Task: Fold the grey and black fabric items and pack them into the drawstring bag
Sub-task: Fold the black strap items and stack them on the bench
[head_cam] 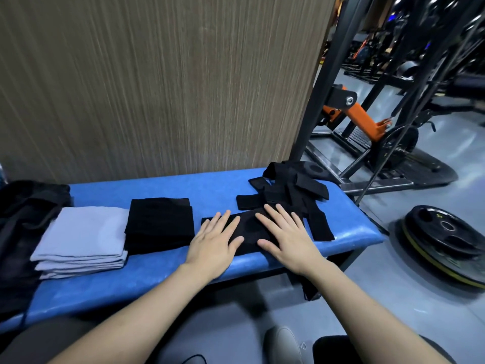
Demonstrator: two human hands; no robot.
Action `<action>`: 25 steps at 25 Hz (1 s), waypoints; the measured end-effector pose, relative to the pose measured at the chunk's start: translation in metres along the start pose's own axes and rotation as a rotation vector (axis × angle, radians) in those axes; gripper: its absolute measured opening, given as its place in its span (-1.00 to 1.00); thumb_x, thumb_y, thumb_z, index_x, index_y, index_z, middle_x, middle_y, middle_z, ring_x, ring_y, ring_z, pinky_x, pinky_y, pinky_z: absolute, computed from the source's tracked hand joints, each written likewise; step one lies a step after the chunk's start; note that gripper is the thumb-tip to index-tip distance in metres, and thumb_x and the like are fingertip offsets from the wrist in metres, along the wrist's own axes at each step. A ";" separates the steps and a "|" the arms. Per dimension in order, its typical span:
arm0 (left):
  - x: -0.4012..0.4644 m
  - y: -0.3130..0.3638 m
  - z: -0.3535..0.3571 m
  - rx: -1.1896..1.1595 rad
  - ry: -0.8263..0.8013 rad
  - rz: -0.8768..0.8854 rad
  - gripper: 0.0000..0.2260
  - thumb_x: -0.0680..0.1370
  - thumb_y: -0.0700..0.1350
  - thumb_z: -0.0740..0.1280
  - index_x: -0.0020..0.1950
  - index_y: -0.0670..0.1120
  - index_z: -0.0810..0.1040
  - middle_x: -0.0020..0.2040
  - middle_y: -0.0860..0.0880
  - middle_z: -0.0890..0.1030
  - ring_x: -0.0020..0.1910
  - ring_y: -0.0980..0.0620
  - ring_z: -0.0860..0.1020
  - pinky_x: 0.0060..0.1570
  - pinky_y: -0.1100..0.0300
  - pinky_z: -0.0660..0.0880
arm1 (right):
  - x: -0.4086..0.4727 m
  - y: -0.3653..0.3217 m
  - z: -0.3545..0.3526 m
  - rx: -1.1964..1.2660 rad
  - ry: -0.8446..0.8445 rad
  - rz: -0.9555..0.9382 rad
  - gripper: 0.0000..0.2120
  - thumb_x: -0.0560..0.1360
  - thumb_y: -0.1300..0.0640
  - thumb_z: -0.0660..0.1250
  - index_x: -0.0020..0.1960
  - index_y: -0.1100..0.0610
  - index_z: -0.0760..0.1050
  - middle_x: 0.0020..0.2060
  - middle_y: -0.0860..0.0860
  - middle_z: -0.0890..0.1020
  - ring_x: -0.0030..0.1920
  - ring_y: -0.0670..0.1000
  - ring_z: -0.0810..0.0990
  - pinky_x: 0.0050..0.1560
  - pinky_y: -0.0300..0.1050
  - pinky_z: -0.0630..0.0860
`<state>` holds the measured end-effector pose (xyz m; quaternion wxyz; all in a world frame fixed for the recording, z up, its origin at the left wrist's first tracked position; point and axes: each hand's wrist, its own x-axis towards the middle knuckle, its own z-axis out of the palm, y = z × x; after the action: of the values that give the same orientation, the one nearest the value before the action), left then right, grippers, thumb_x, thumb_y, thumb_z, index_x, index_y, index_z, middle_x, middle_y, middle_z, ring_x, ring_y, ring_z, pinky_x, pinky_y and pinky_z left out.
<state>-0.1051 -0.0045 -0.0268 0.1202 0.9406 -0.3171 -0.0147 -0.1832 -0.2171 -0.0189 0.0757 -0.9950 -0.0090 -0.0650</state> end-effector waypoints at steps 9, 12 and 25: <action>-0.006 -0.003 0.004 0.072 0.011 -0.008 -0.31 0.55 0.32 -0.25 0.64 0.07 -0.05 0.64 0.00 -0.11 0.61 0.03 -0.15 0.57 0.08 -0.18 | -0.015 0.025 -0.003 0.125 0.042 0.122 -0.40 0.61 -0.16 0.26 0.59 -0.13 0.18 0.62 -0.06 0.09 0.61 0.02 0.03 0.56 0.07 0.12; -0.011 0.004 0.004 0.094 0.097 0.059 -0.34 0.57 0.29 -0.22 0.62 0.09 0.12 0.63 0.02 0.09 0.61 0.00 0.04 0.55 0.07 -0.09 | -0.017 0.025 -0.012 0.237 0.225 0.284 -0.51 0.58 -0.12 0.32 0.47 -0.08 0.37 0.38 0.02 0.41 0.39 0.10 0.38 0.38 0.08 0.38; -0.015 0.010 0.016 0.075 0.072 0.196 -0.38 0.53 0.29 -0.27 0.60 0.24 -0.08 0.64 0.11 -0.04 0.62 0.04 -0.04 0.54 0.08 -0.11 | -0.017 0.020 -0.027 0.473 0.125 0.599 -0.36 0.43 -0.13 0.48 0.45 -0.27 0.30 0.11 0.01 0.49 0.21 0.08 0.40 0.32 0.07 0.35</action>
<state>-0.1244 -0.0066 -0.0412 0.0971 0.9088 -0.4034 0.0429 -0.2025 -0.2410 0.0022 0.3190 -0.9028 0.2717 -0.0966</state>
